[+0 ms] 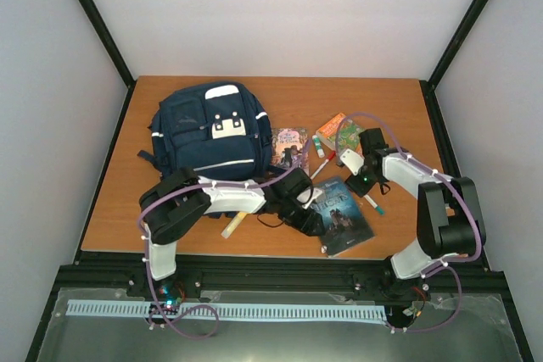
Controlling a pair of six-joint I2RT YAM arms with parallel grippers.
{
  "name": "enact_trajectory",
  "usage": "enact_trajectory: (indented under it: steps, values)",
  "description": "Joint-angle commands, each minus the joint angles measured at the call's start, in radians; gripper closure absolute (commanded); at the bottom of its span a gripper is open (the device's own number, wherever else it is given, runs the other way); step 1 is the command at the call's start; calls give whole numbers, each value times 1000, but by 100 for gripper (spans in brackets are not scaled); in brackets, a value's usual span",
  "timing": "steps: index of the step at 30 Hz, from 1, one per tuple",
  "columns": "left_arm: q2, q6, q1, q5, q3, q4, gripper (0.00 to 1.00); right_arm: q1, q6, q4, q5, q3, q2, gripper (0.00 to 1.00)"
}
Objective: Pack the student bag
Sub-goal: Pick up the book from the center of the board.
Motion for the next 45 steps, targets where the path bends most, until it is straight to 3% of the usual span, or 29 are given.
enact_trajectory:
  steps: [1, 6, 12, 17, 21, 26, 35, 41, 45]
  values:
    - [-46, -46, -53, -73, -3, 5, 35, 4, 91, -4, -7, 59, 35, 39]
    - [-118, -131, -57, -197, -27, -95, 36, -23, 121, -81, 38, 88, -39, 39]
    - [-218, -194, -57, -252, -88, -76, 36, -54, 98, -211, -69, 87, -168, 41]
    - [-223, -234, -55, -273, -87, -23, 25, -54, 58, -214, -141, 31, -170, 45]
    - [-226, -320, -22, -328, -74, -54, 22, -54, 44, -205, -177, 17, -114, 50]
    - [-235, -452, -5, -270, -127, 79, 24, -54, 46, -173, -162, -3, -75, 54]
    - [-66, -605, -3, -103, -154, 270, 32, -54, 36, -124, -152, -58, -19, 63]
    - [-14, -633, -3, -102, -123, 241, 28, -54, 18, -100, -151, -103, -2, 68]
    - [19, -678, -4, -95, -122, 318, 25, -54, -10, -94, -187, -126, 3, 69]
